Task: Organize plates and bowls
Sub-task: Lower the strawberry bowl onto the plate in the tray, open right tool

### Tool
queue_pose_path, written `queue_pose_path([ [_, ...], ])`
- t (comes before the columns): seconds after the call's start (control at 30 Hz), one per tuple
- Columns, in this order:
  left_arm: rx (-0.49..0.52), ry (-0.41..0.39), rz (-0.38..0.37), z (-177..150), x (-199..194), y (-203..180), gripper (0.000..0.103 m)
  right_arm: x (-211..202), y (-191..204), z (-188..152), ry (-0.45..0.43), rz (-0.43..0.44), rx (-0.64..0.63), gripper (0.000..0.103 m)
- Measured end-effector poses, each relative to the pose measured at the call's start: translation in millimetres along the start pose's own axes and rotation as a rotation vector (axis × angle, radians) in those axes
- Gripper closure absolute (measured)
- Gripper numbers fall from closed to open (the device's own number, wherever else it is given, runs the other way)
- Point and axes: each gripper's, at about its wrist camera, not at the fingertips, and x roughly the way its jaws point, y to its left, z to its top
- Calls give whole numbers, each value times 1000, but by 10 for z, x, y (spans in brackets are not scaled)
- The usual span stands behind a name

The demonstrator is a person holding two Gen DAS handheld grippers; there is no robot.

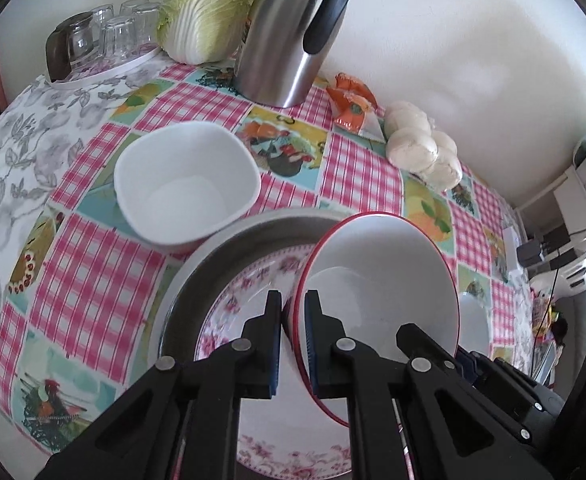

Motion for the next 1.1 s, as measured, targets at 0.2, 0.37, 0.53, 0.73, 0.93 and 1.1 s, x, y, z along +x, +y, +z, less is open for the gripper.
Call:
queue_pose_path([
  [0.2, 6, 21, 18, -63, 38, 7, 91, 62, 4, -62, 29, 4, 0, 86],
  [0.37, 10, 38, 21, -62, 80, 6, 89, 112, -12, -71, 50, 17, 5, 85],
  [0.53, 13, 53, 31, -71, 124, -17, 88, 139, -23, -83, 61, 17, 8, 85],
  [0.73, -2, 66, 17, -72, 161, -13, 87, 159, -61, -81, 67, 26, 24, 85],
  [0.93, -38, 84, -13, -58, 194, 43, 86, 161, -50, -70, 64, 28, 25, 85],
  [1.1, -42, 84, -19, -51, 183, 41, 86, 154, -65, -58, 65, 33, 25, 85],
])
